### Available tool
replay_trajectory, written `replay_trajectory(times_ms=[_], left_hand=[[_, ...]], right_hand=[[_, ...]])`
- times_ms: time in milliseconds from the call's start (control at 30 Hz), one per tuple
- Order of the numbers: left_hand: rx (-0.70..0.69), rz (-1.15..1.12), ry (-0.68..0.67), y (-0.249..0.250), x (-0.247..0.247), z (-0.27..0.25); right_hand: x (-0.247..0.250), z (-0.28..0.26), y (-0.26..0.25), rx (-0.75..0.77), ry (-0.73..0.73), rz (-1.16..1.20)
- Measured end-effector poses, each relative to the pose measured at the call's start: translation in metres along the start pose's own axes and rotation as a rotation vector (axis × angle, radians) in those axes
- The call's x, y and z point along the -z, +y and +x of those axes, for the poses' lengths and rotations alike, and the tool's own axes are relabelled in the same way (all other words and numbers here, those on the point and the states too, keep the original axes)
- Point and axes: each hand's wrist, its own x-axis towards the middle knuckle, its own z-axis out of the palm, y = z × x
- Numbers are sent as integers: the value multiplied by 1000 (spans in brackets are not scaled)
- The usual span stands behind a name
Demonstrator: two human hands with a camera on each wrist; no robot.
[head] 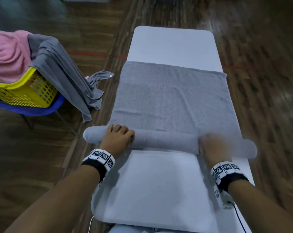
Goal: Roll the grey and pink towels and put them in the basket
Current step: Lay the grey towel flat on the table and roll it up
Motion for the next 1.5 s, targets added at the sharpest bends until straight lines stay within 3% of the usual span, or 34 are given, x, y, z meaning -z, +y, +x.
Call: replay_trajectory(times_ms=[167, 333, 467, 533, 633, 667, 733, 867, 1033, 1267, 1333, 1400, 1500], left_hand=[[67, -53, -180, 10, -19, -28], [109, -30, -265, 0, -11, 7], [153, -161, -368, -6, -3, 41], [152, -161, -315, -8, -2, 46], [64, -21, 2, -4, -6, 32], [43, 8, 53, -1, -11, 23], [28, -2, 23, 5, -22, 3], [113, -77, -151, 12, -28, -13], [204, -119, -200, 8, -22, 8], [291, -187, -331, -3, -3, 48], [260, -108, -200, 0, 0, 38], [218, -42, -48, 7, -2, 18], [194, -28, -50, 13, -13, -12]], right_hand=[[-13, -27, -2, 5, -113, -9], [-3, -4, 5, -4, -267, -13], [14, 32, 3, -41, -347, 46], [18, 39, 5, -79, -327, 45], [13, 34, 7, -79, -133, -33], [9, 28, 5, -57, -57, -22], [1, 16, 2, -9, 3, 8], [-11, 1, -5, -42, -161, 87], [-3, 15, 9, 25, -280, 98], [27, 54, 14, -66, -442, 87], [25, 44, 14, -101, -343, 109], [15, 24, 12, -127, -126, 96], [1, -5, 8, -63, 62, 73]])
